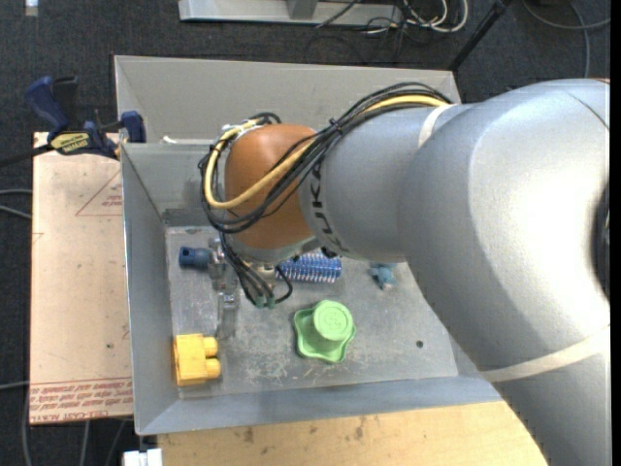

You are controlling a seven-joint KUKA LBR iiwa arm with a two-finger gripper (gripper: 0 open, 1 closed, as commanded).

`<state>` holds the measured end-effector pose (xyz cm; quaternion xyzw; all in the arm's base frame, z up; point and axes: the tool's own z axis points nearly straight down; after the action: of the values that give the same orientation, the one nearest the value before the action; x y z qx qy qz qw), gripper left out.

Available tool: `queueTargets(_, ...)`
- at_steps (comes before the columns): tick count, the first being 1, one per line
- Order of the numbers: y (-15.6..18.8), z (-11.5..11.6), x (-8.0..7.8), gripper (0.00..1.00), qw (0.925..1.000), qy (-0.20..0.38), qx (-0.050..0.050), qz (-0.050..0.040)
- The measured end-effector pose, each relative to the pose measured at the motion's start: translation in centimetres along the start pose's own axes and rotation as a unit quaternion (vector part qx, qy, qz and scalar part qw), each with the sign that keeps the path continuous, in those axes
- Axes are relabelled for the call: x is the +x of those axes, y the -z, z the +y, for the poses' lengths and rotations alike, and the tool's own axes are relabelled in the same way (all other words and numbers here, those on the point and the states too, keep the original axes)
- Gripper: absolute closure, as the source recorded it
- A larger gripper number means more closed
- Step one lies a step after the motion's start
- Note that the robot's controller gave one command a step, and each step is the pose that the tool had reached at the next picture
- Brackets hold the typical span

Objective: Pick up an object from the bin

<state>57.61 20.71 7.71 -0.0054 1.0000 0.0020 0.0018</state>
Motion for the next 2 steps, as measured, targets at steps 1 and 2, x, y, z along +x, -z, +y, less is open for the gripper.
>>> queueTargets(1,-0.8,0.49,-5.56,0.0,0.9998,-0.022,0.001,0.002)
queueTargets(2,-0.69,0.43,-5.54,1.0,0.9997,-0.023,0.001,0.0008)
